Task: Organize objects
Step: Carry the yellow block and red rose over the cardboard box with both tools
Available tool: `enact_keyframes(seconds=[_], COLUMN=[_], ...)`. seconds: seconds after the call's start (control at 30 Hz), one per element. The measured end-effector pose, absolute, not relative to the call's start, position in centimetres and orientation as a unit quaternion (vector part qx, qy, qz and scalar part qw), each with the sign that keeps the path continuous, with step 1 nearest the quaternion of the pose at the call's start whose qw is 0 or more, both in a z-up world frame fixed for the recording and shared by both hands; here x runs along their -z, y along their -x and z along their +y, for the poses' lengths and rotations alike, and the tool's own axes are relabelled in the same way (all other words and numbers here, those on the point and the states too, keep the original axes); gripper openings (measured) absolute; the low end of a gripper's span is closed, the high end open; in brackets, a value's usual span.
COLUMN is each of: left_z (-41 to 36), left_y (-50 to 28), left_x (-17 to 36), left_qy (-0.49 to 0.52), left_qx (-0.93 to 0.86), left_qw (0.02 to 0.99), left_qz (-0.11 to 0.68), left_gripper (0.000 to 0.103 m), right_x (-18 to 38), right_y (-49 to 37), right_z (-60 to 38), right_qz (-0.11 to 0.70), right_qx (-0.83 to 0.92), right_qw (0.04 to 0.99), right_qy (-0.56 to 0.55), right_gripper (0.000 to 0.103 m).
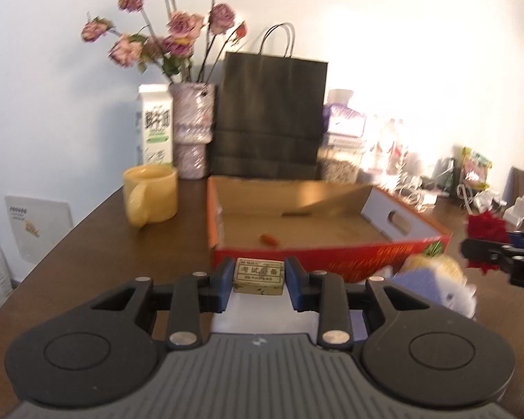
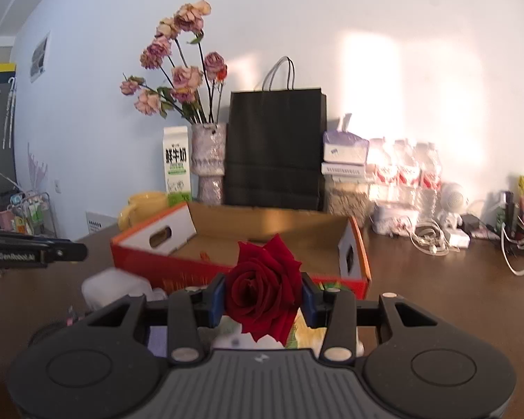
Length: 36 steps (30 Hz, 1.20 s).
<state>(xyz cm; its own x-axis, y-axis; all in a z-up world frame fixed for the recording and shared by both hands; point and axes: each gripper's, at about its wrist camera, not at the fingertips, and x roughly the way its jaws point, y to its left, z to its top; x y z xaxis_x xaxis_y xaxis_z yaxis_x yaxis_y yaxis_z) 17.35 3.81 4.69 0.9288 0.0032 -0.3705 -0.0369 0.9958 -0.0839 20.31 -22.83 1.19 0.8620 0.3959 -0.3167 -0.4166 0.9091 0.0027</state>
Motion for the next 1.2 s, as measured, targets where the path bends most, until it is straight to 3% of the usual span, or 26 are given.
enact_keyframes(seconds=[0.5,1.2], left_z=[-0.2,0.6], left_y=[-24.2,-34.1], left_x=[-8.4,-4.8], left_qy=[0.054,0.069], left_qx=[0.015,-0.022], left_qw=[0.989,0.976], left_qz=[0.139,0.208], left_gripper=[0.032,0.032], right_x=[-4.1,-0.2], right_y=[-26.9,-37.7], right_z=[-18.8,-18.1], right_qz=[0.130,0.222], right_qx=[-0.238,-0.218], right_qw=[0.962,0.950], right_qy=[0.033,0.029], right_gripper=[0.041,0.041])
